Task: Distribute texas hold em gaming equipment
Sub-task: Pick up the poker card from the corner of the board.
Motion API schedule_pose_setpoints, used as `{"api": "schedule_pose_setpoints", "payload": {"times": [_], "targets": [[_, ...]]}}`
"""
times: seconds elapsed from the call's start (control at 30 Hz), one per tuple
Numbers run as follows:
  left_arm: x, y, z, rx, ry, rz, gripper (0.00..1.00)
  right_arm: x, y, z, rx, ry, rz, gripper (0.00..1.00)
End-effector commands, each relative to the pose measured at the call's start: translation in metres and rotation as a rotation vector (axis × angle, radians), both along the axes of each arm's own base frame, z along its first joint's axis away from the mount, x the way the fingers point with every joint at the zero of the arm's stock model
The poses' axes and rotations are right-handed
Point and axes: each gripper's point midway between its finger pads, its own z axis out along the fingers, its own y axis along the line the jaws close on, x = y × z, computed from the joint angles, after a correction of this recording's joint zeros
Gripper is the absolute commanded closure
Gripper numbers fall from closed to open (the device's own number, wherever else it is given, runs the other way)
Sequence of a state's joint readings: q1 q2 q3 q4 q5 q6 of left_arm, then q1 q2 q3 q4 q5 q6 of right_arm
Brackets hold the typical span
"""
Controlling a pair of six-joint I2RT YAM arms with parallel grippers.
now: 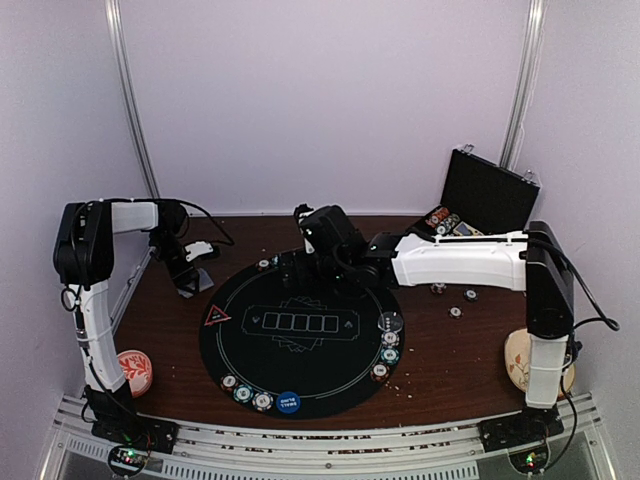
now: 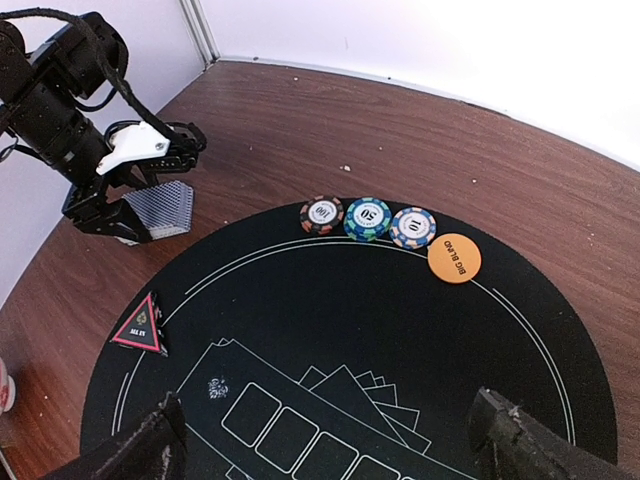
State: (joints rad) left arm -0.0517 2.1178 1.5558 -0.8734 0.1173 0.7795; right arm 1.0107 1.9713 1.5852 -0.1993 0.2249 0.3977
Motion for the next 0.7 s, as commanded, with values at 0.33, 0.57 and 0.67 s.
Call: {"api": "schedule_pose_setpoints", "payload": {"times": [0.33, 0.57, 0.67], "targets": [[0.005, -0.004, 0.009, -0.030, -0.037, 0.005, 0.96, -0.005, 0.025, 0.004, 0.015, 0.013, 0.053, 0.00], [0.007, -0.006, 0.018, -0.044, -0.059, 0.002, 1.00, -0.006, 0.033, 0.003, 0.027, 0.020, 0.070, 0.00], [0.008, -0.007, 0.023, -0.054, -0.070, 0.001, 1.00, -0.008, 0.040, 0.000, 0.044, 0.036, 0.087, 0.00]]}}
